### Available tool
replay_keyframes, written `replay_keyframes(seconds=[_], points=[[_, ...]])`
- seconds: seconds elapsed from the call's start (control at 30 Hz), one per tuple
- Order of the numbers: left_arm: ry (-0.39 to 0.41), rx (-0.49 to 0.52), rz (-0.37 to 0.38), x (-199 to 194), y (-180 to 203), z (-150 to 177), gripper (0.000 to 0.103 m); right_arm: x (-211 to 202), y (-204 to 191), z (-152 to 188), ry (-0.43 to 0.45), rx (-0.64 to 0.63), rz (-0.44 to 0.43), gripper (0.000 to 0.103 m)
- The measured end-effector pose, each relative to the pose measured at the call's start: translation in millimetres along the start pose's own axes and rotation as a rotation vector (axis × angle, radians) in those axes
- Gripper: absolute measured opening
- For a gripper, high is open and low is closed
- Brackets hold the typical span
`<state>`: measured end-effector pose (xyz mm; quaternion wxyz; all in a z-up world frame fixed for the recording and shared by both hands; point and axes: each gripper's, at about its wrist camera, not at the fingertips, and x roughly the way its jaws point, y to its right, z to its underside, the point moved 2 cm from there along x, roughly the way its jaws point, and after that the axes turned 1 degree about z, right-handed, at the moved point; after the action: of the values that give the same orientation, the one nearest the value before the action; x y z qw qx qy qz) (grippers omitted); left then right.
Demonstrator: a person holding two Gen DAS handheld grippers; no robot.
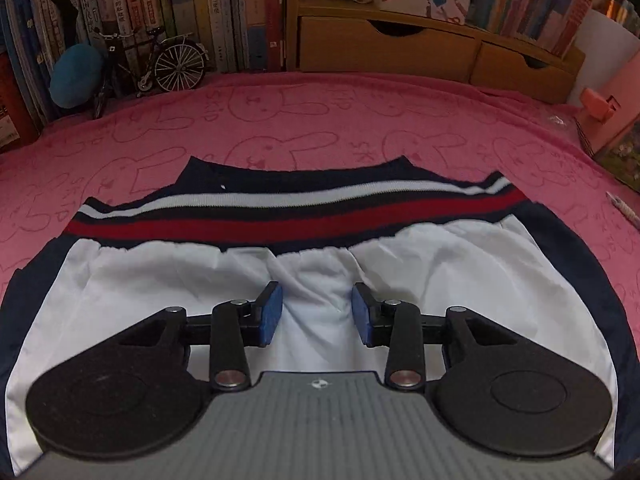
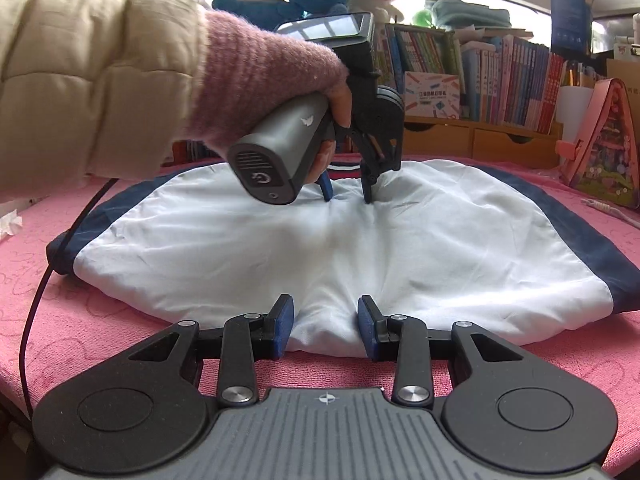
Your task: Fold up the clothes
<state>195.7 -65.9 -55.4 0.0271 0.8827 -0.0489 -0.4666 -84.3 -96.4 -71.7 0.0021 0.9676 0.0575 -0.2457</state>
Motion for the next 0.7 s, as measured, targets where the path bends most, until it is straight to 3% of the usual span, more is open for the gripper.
replay_keyframes(seconds=[0.07, 0.3, 0.43, 0.57, 0.7], points=[[-0.025, -0.030, 0.001, 3.3, -2.1, -10.3, 0.037, 1.0, 0.4, -0.4, -0.001, 0.002, -0.003, 0.036], [-0.017, 0.044, -0.016, -14.0, 6.1, 4.7, 0.035, -0.4, 1.1, 1.4, 0.002, -0.006, -0.011, 0.036], [0.031, 0.114, 0.090, -59.1, 12.8, 36.7, 0.035, 1.0, 1.3, -0.1, 0.003, -0.003, -0.009, 0.036], [-0.010, 0.161, 0.161, -93.4, 16.5, 82.3, 0.035, 1.9, 1.3, -0.6, 0.006, -0.005, -0.008, 0.036], [-0.099, 0.152, 0.174, -98.8, 12.8, 116.9, 0.035, 2.6, 2.5, -1.0, 0.006, -0.006, -0.009, 0.036]])
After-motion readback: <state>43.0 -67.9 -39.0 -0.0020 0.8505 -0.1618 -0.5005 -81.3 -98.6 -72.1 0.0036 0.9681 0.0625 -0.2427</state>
